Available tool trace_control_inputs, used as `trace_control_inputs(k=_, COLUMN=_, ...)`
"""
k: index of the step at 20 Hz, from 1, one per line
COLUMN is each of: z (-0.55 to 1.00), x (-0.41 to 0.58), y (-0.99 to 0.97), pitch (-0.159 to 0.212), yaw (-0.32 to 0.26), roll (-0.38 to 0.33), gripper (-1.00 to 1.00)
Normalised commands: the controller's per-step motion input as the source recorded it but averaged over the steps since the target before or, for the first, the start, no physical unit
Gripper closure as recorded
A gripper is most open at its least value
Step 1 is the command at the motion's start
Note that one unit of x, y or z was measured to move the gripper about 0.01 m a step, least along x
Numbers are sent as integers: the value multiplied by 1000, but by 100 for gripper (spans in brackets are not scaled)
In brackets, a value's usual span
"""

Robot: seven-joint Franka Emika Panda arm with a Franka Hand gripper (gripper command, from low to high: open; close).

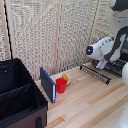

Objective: With care, position your gripper close to the oven tray handle. Make sure to grip the handle tightly. Delicately and attentively pull the tray out from the oven.

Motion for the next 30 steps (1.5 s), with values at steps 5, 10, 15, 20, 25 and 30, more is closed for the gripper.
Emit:
trace_control_inputs(k=5, z=194, x=-61, y=838, pitch=-2, yaw=-39, roll=53, gripper=100)
trace_control_inputs(k=10, z=246, x=-3, y=793, pitch=-3, yaw=-49, roll=80, gripper=100)
trace_control_inputs(k=15, z=75, x=0, y=555, pitch=0, yaw=-32, roll=55, gripper=100)
trace_control_inputs(k=20, z=58, x=81, y=265, pitch=23, yaw=-29, roll=30, gripper=-100)
trace_control_inputs(k=25, z=206, x=102, y=59, pitch=51, yaw=-2, roll=0, gripper=-100)
trace_control_inputs(k=30, z=409, x=277, y=59, pitch=110, yaw=0, roll=12, gripper=-100)
